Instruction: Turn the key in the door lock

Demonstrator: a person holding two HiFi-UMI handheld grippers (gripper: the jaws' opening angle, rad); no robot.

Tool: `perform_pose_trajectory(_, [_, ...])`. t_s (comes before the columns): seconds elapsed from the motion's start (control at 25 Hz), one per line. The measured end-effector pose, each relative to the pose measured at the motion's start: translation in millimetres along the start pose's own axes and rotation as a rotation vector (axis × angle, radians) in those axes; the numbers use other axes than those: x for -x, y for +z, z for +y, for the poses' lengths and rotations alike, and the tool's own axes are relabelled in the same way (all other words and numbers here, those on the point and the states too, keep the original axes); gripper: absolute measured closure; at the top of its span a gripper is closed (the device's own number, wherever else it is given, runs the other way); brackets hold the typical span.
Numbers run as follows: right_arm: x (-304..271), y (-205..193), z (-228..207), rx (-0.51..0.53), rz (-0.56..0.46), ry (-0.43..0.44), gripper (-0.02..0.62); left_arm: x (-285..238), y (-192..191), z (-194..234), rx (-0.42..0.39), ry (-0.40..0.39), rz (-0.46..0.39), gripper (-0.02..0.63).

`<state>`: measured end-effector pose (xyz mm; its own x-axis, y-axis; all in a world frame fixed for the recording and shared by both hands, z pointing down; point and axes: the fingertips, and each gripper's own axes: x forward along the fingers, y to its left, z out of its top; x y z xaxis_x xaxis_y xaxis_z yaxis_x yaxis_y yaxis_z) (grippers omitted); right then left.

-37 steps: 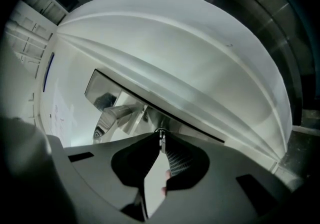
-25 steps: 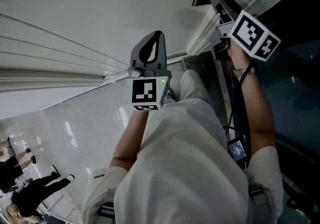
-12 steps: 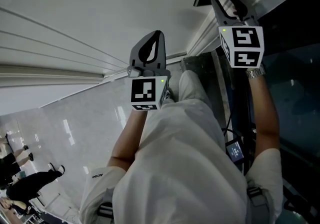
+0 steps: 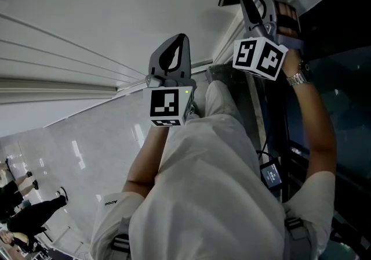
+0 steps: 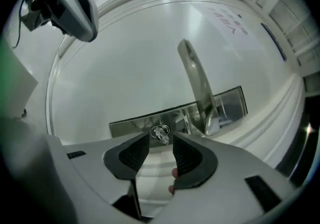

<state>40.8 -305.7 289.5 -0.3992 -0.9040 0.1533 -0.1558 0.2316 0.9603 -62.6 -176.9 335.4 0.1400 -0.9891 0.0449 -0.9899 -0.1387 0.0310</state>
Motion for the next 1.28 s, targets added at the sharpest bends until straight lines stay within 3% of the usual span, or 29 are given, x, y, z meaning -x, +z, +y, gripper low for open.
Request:
perform_pose_trajectory(0.12, [-2.4,2.5,3.3,0.154,0.005,-0.030,0.458,-1.6,-0.3,-0.4,0.002,-0.001,-0.001,0.598])
perform_pose_trajectory(0.24, [-1.9,5.4,3.6,0.298,0.007,-0.100,0.550,-2.0,0.6,-0.3,0.001,0.002,-0.002,0.598])
perform_pose_trajectory(0.36, [0.5,5.5,4.2,0.356,0.012,-0.137,0.578,-1.3,1.6,-0.9,0.004,0.002,-0.002,0.598])
perform_pose_trajectory(1.28, [-15.7,6.3,-3.0,0.215,0.022,-0.143,0.581,-6.6,2.1,-1.8,0.003,-0.011,0.001,0.598])
